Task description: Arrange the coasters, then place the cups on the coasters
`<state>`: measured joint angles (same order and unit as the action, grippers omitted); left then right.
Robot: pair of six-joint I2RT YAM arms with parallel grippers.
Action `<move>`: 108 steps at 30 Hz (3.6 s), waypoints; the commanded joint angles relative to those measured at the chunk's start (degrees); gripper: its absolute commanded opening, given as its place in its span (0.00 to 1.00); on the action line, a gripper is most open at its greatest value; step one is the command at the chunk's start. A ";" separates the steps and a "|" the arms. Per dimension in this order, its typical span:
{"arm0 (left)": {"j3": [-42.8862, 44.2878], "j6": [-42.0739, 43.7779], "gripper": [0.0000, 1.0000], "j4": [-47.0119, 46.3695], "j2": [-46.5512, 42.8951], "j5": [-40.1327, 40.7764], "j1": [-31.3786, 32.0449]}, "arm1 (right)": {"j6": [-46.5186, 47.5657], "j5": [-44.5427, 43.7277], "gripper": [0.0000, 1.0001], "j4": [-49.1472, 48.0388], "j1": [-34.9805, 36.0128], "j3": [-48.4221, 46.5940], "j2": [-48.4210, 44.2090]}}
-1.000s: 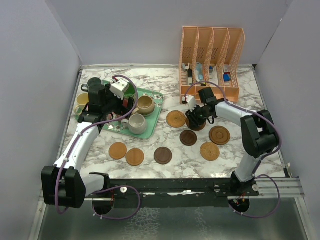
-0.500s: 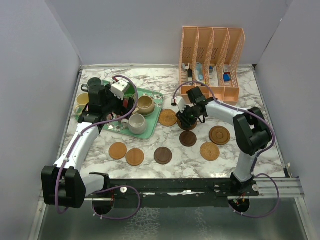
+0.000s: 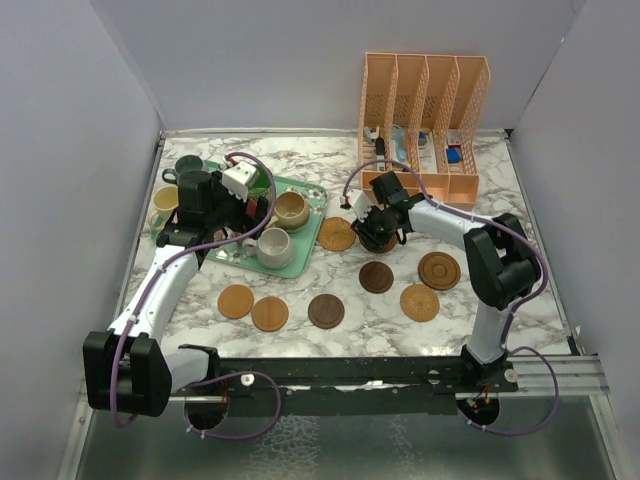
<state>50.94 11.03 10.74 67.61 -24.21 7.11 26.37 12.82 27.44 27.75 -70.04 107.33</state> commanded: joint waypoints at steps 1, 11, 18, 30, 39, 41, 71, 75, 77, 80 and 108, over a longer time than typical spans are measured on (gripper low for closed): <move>-0.71 -0.18 0.99 -1.42 -0.99 -1.48 -0.35 | 2.61 3.79 0.37 3.59 -0.16 -0.31 2.44; -0.31 -0.73 0.99 -1.38 -0.03 -2.03 -0.35 | 3.24 7.88 0.37 4.30 -0.16 5.66 -1.23; -0.40 -0.77 0.99 -1.39 0.15 -1.90 -0.35 | 2.50 8.47 0.37 3.83 -0.15 6.05 -1.82; -0.57 -0.52 0.99 -1.40 0.17 -1.73 -0.35 | 2.81 5.81 0.43 2.94 -0.16 1.47 -0.51; -0.74 -0.29 0.99 -1.44 -0.28 -1.67 -0.35 | 3.65 5.81 0.55 5.43 -0.17 -3.68 -2.00; -0.88 -0.19 0.99 -1.53 -0.37 -1.56 -0.35 | 4.12 5.90 0.57 5.80 -0.15 -3.35 -3.07; -1.28 -0.68 0.99 -2.44 0.94 -2.68 -0.35 | 2.82 -3.98 0.58 9.87 -15.53 22.35 -24.37; -1.41 -0.70 0.99 -2.42 0.77 -2.67 -0.35 | 3.81 -3.32 0.58 10.98 -15.92 22.52 -22.86; -1.40 -0.58 0.99 -2.40 0.76 -2.60 -0.35 | 4.22 -3.28 0.58 10.88 -16.04 22.73 -22.01; -1.54 -0.58 0.99 -2.45 0.76 -2.50 -0.36 | 4.77 -2.38 0.58 10.56 -16.42 22.56 -20.41; -1.98 -0.40 0.99 -2.92 0.72 -2.69 -0.35 | 3.20 5.81 0.43 8.69 -12.89 -1.41 2.95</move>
<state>49.69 10.81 9.43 68.49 -25.10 7.09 29.76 16.03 39.68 13.91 -69.34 105.71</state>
